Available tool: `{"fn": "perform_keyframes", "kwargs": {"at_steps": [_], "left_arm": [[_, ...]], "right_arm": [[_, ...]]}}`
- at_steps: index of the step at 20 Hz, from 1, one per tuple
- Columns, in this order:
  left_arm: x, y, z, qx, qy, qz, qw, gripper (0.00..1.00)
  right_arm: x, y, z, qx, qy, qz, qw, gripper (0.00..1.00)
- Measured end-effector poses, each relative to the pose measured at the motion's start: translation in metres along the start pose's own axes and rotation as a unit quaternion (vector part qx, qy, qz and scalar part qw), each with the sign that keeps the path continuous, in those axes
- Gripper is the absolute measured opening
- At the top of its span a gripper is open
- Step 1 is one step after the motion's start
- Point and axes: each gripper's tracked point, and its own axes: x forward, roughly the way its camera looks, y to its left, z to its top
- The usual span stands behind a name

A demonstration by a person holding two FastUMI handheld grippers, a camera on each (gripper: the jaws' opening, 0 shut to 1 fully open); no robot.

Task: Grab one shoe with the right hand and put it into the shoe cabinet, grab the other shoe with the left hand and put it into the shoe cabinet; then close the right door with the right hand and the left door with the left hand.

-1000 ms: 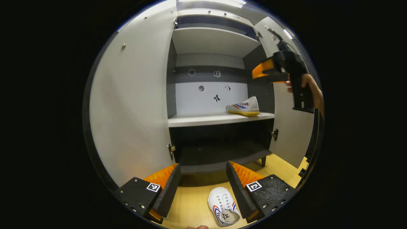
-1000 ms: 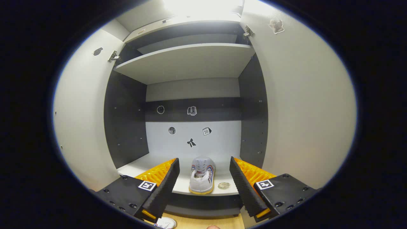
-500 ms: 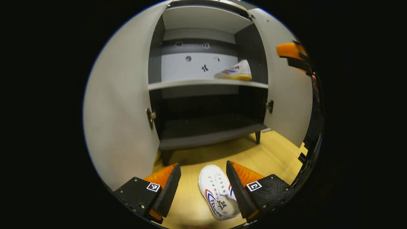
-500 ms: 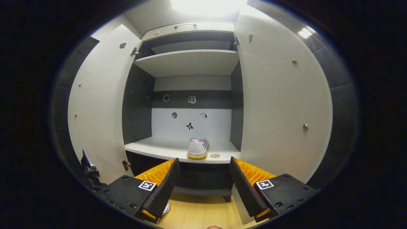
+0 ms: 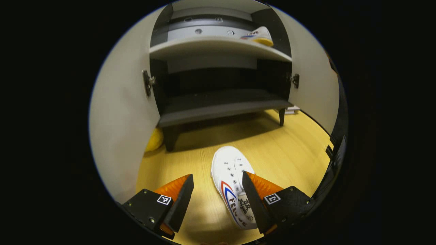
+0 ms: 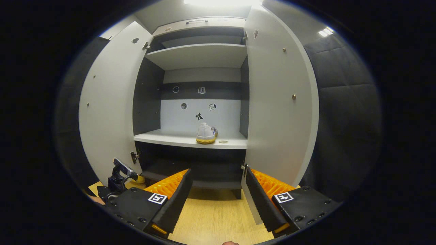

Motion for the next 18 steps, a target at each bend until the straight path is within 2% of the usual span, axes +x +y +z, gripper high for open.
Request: {"fn": "perform_keyframes", "kwargs": {"at_steps": [8, 12, 13, 14, 15, 16, 18], "left_arm": [[0.022, 0.003, -0.026, -0.028, 0.053, -0.008, 0.998, 0.8], [0.024, -0.003, -0.035, -0.046, 0.066, -0.026, 0.996, 0.83], [0.023, -0.008, -0.035, -0.056, 0.069, -0.035, 0.995, 0.81], [0.02, -0.009, -0.033, -0.062, 0.072, -0.034, 0.995, 0.77], [0.025, -0.011, -0.037, -0.06, 0.076, -0.036, 0.995, 0.64], [0.027, -0.016, -0.037, -0.057, 0.075, -0.047, 0.994, 0.6], [0.022, -0.015, -0.031, -0.051, 0.085, -0.043, 0.994, 0.46]], "right_arm": [[-0.011, 0.001, -0.024, -0.005, 0.032, -0.012, 0.999, 0.98], [-0.01, 0.004, -0.026, -0.001, 0.036, -0.012, 0.999, 0.98], [-0.01, 0.005, -0.027, -0.001, 0.036, -0.012, 0.999, 0.98], [-0.01, 0.005, -0.026, -0.002, 0.036, -0.012, 0.999, 0.98], [-0.01, 0.004, -0.026, -0.003, 0.036, -0.012, 0.999, 0.98], [-0.01, 0.004, -0.024, -0.003, 0.035, -0.013, 0.999, 0.98], [-0.01, 0.004, -0.022, -0.001, 0.033, -0.012, 0.999, 0.98]]}}
